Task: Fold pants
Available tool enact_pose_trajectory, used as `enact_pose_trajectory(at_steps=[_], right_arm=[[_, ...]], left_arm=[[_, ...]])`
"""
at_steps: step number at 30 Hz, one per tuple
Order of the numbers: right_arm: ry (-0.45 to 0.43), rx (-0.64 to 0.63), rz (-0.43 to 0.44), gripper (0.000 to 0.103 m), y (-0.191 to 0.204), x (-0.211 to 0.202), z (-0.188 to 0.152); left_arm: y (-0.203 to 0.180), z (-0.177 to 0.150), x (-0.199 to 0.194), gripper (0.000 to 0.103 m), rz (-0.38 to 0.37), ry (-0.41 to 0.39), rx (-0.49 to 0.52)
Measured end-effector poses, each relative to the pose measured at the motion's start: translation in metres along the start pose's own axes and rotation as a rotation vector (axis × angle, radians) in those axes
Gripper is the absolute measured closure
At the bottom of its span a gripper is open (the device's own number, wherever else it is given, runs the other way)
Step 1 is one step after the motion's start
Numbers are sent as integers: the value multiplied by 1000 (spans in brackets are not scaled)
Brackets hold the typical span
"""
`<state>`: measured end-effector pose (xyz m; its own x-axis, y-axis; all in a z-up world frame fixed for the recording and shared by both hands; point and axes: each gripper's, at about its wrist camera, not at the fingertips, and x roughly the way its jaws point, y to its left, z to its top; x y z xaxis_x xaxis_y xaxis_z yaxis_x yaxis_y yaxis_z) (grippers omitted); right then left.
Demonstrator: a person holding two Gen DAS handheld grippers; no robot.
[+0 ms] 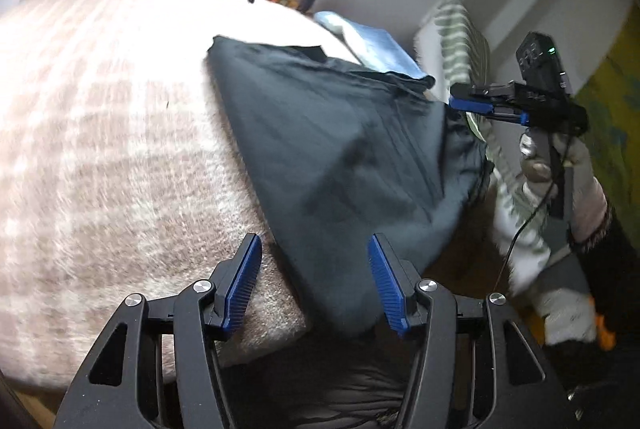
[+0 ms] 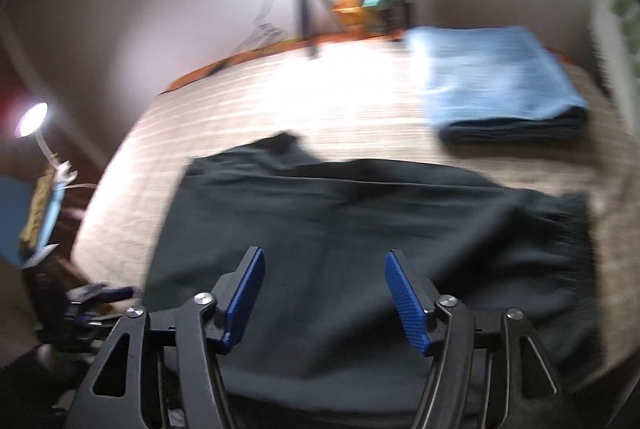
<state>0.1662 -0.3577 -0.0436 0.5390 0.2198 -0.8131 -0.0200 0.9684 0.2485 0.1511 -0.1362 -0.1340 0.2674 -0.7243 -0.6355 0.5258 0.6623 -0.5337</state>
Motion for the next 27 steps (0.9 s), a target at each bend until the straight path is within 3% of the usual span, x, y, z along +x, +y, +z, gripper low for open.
enact_pose_trajectory(at_steps=[8,13,19,27], right_arm=[[115,-163,80,31,109,65,33],[206,-174,94,31,143,105,49],[298,-219,28,31,172,149,60],[402,-283,-132,31,199,194,64]], left_arm=[[9,-2,1,53,-80,-82,-116],[9,-4,0,62,-114,-127,-138],[4,-5,1,62,-131,-151,-127],[-11,-1,2,62,-129,-170,-70]])
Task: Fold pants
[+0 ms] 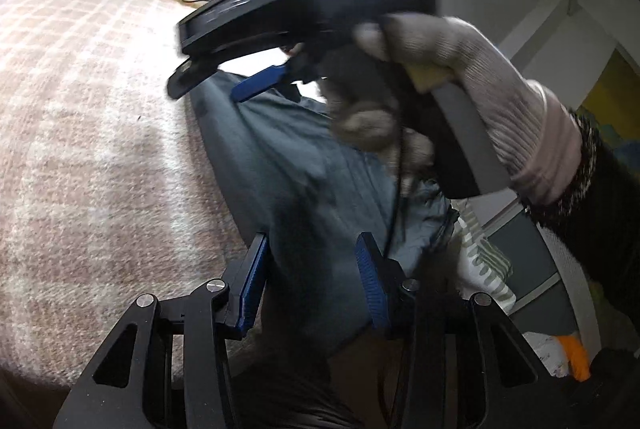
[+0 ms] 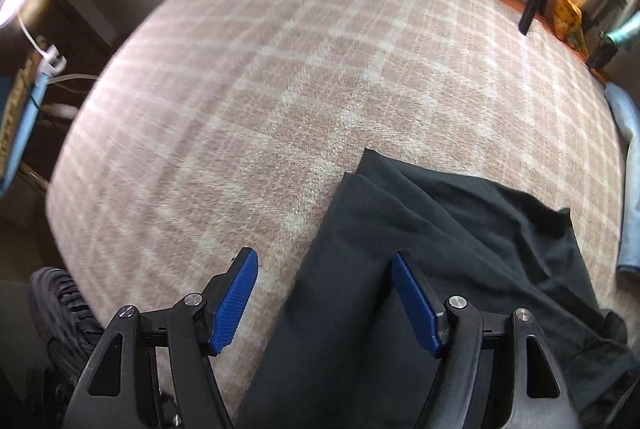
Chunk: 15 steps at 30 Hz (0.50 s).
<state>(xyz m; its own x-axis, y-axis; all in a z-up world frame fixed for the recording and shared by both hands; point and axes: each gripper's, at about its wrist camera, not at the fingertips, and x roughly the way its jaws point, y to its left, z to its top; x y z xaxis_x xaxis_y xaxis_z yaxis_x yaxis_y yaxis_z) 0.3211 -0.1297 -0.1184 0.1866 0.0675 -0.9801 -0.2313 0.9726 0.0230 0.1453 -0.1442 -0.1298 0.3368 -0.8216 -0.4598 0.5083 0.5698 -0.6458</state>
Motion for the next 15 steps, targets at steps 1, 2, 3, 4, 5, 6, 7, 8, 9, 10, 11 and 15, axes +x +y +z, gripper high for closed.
enact_pose_trajectory(at_steps=[1,2,3,4,5,6,7,8,9,10,11,15], right_arm=[[14,-8,-20,31,3,3,2],[30,-17,-40,31,5,7,4],[48,-25,-57,32,7,11,5],[66,-30,-69,32,8,15,7],[80,-32,-76,32,9,18,8],[83,-32,-75,32,9,19,9],[85,-29,-73,33,9,20,9],[85,-28,-73,37,8,21,11],[78,-34,-79,42,8,19,11],[71,-35,-82,53,7,18,12],[66,-34,-83,69,2,17,13],[42,-9,-43,91,-16,9,12]], left_arm=[[-2,0,0,62,-2,-2,6],[-3,1,1,62,-3,-2,10],[-4,1,2,62,-3,-1,15],[-5,1,2,62,-5,-1,17],[-7,1,3,62,-7,1,20],[-8,1,3,62,-6,1,23],[-9,2,5,62,-5,1,28],[-11,1,5,62,-3,1,37],[-13,2,6,62,1,1,43],[-13,3,6,62,1,0,46],[-14,3,6,62,3,-1,49],[-7,2,1,48,44,-8,22]])
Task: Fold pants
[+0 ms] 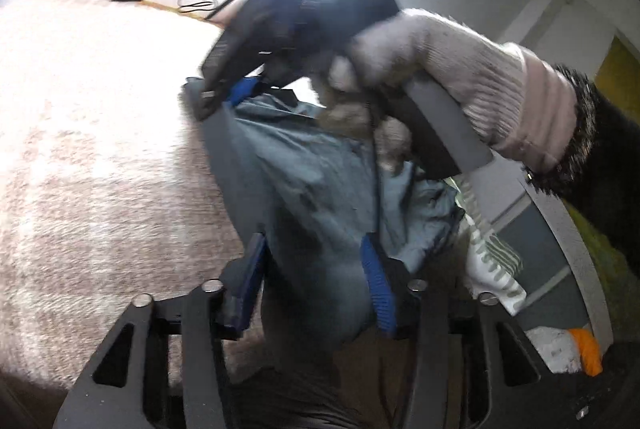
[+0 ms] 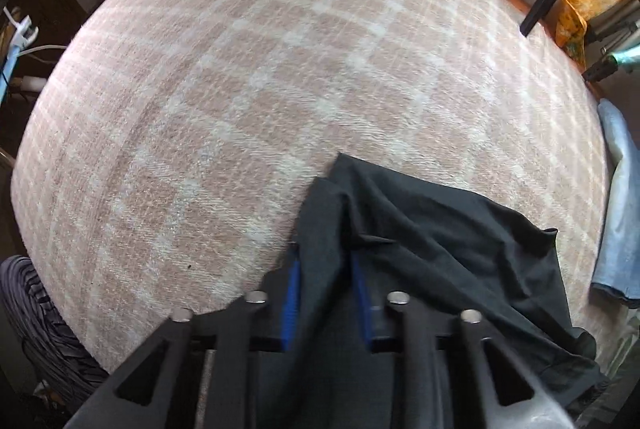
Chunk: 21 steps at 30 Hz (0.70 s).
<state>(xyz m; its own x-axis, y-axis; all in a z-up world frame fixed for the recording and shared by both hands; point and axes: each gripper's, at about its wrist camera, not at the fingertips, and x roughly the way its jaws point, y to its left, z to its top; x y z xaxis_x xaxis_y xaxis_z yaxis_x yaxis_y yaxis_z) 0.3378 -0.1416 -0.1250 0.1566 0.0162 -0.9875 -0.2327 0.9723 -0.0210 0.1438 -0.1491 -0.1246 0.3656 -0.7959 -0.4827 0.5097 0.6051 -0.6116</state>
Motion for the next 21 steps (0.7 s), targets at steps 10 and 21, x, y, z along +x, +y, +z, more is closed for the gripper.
enact_pose_trajectory(at_steps=[10,21], right_arm=[[-170,182,260,101,-72,-33,-28],[-355,318,443,101,-133,-88,-60]], left_arm=[[14,-1,16,47,-19,65,-104],[-8,20,3,96,-227,11,-97]])
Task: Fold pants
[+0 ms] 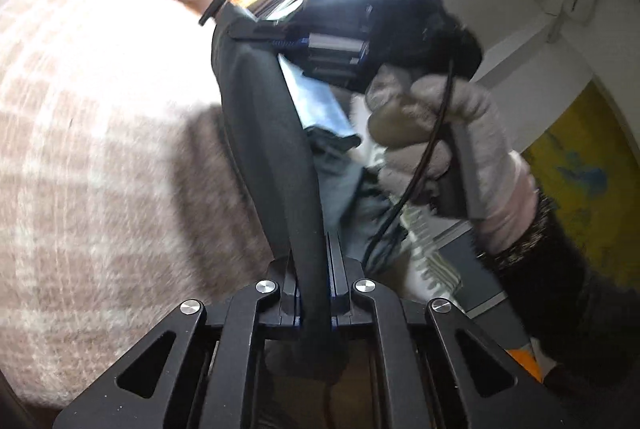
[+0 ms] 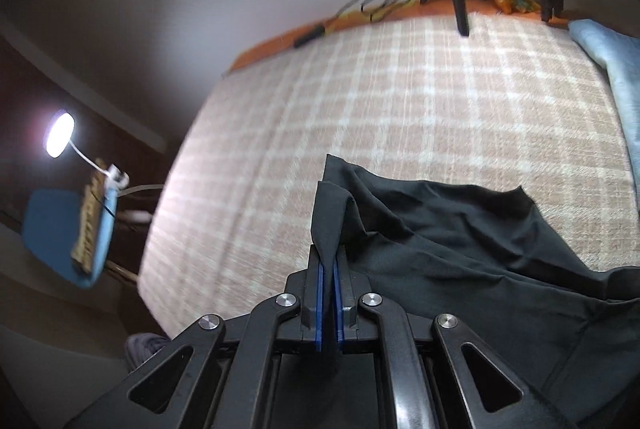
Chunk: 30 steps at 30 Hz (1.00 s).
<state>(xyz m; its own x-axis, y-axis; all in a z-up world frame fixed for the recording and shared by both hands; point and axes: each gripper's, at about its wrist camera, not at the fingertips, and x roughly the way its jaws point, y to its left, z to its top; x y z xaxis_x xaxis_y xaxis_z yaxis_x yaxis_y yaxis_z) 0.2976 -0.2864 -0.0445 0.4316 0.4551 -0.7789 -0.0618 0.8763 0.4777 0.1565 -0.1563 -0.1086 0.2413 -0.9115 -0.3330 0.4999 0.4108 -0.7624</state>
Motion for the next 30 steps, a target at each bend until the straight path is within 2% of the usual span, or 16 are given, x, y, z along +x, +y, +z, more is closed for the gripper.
enact_pose_trajectory(at_steps=[1,5,7,14,22,30], right_arm=[[-11,0,4,101,10,6,2],[-48,15,24,101,14,5,5],[-63,32,47,101,14,3,6],[-89,24,69,102,13,-9,4],[-174,71,84,102,-24,-65,-7],[-260,144,30,102,-85,-130,-15]], left_arm=[[-4,2,1,97,-1,-8,18],[-7,10,-11,97,-11,-33,11],[-11,13,-13,98,-8,-41,38],[-32,17,2,98,-36,2,93],[-63,29,43,98,-125,70,167],[-92,32,98,98,-204,174,219]])
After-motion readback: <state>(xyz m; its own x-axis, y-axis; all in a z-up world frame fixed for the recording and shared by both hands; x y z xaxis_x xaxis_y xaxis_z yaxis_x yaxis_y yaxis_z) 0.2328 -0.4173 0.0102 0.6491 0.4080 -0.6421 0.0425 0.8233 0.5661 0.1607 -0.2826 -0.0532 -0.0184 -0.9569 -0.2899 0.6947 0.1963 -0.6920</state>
